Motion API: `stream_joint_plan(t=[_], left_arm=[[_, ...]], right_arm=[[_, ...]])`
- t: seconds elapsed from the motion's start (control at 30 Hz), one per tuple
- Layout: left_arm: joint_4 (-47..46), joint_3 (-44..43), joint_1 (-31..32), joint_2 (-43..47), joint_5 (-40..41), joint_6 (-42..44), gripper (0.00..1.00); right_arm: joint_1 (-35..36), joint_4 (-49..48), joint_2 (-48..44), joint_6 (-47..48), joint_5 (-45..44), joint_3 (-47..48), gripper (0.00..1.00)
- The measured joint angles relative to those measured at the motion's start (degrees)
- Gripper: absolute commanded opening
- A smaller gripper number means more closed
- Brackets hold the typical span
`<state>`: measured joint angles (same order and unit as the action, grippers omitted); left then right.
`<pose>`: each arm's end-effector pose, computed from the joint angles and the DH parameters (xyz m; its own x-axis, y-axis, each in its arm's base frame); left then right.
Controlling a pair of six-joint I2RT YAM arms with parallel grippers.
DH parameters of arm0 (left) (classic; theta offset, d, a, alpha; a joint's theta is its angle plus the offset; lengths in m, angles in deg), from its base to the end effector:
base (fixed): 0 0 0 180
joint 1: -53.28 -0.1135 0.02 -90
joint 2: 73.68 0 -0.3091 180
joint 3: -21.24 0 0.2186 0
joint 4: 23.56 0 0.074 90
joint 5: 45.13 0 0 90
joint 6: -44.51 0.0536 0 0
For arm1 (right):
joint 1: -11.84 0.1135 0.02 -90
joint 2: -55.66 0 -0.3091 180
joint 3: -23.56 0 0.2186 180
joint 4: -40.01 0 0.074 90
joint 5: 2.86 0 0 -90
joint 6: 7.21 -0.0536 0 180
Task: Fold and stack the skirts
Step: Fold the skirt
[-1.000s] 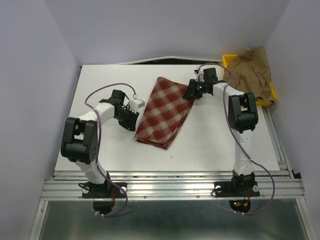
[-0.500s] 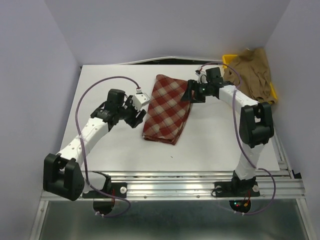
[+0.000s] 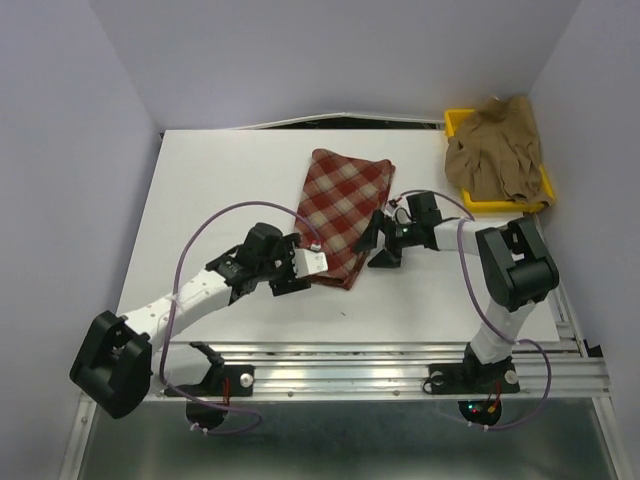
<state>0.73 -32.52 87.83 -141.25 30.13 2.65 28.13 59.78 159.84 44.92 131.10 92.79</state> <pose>0.1680 -0.1322 0.2694 0.1922 0.7422 -0.6421 0.8545 0.1951 0.4813 0.3158 0.1311 0.1960 -0.9787 0.1743 -0.1081 0.0178 0.5972 0.8019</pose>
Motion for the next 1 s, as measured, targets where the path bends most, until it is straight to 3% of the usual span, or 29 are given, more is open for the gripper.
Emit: stream_joint_plan(t=[0.37, 0.4, 0.47, 0.5, 0.6, 0.63, 0.73, 1.0], left_arm=[[-8.46, 3.23, 3.87, 2.19, 5.05, 1.03, 0.85], [-8.98, 3.26, 4.02, 2.19, 5.25, 0.9, 0.84], [-9.53, 3.34, 4.2, 2.19, 5.31, 0.87, 0.85], [-9.88, 3.5, 4.35, 2.19, 5.27, 0.9, 0.85], [-10.34, 4.2, 4.63, 2.19, 4.83, 1.14, 0.87], [-10.45, 4.85, 4.76, 2.38, 4.26, 1.49, 0.95], [-10.75, 7.34, 5.53, 3.76, 3.34, 2.8, 0.98], [-13.88, 13.11, 8.83, 6.71, 2.99, 6.99, 0.99]], right_arm=[[9.75, -19.58, -1.88, -8.96, 0.39, -10.71, 0.86], [9.97, -20.44, -2.36, -9.27, 0.33, -11.76, 0.74], [10.05, -21.24, -2.82, -9.57, -0.72, -12.94, 0.61], [10.05, -21.44, -2.75, -9.64, -1.07, -13.4, 0.44], [10.05, -21.31, -1.7, -10.51, -1.55, -14.05, 0.23], [10.05, -21.31, -1.18, -10.78, -1.49, -14.03, 0.18], [10.05, -21.09, -0.63, -11.37, -0.85, -13.84, 0.01], [10.05, -20.92, -1.73, -13.11, 1.97, -12.39, 0.01]])
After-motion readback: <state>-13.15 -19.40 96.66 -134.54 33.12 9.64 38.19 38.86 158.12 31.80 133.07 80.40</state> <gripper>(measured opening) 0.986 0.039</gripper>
